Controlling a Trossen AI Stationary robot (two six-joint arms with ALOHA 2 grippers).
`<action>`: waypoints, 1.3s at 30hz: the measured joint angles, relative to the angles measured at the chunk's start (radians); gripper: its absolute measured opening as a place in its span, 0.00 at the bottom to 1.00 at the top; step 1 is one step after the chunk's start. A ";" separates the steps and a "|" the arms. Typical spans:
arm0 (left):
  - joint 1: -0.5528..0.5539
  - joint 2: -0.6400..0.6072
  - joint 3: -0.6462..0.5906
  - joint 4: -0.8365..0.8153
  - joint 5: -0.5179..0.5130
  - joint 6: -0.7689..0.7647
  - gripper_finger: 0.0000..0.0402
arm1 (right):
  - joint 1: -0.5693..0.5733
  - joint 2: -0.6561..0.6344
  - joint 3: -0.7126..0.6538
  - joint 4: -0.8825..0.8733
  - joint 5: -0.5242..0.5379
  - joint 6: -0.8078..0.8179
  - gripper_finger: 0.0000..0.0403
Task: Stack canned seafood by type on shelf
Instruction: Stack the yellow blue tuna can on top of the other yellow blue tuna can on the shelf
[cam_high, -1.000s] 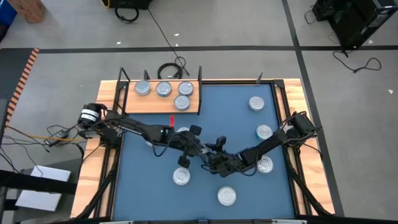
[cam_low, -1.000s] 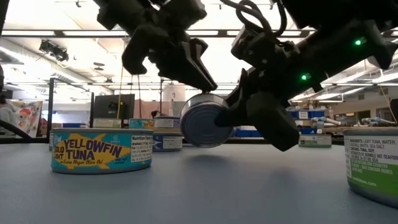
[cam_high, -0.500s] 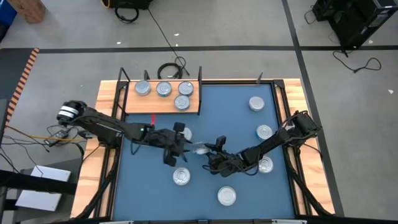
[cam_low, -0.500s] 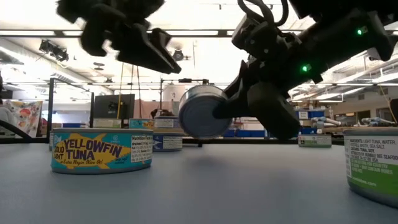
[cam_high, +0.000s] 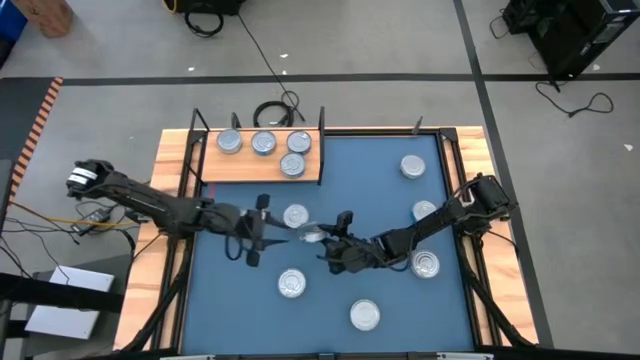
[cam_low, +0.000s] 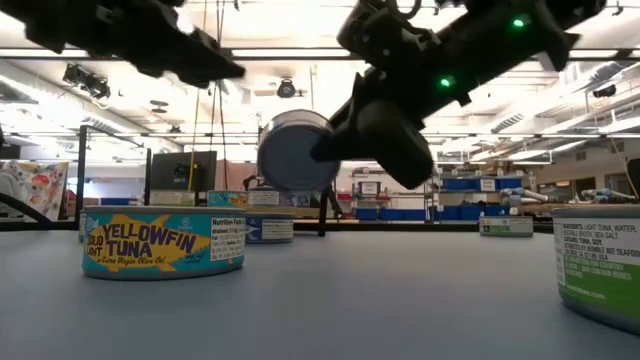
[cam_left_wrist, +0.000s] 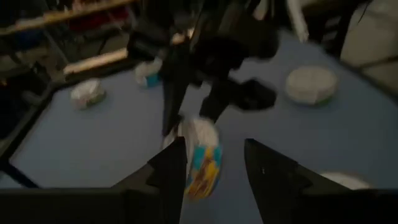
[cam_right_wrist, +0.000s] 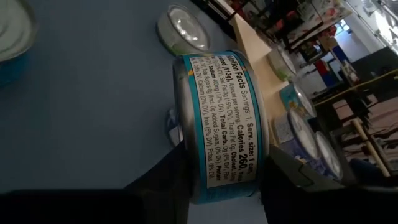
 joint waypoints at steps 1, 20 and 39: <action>-0.004 -0.023 -0.014 0.014 0.001 -0.007 0.41 | -0.005 0.000 0.009 -0.012 -0.003 -0.009 0.35; -0.004 -0.404 -0.282 0.082 0.145 -0.103 0.40 | -0.165 0.001 0.303 -0.374 -0.115 -0.071 0.35; -0.003 -0.631 -0.320 -0.062 0.088 -0.087 0.40 | -0.349 0.156 0.663 -0.401 -0.149 -0.524 0.35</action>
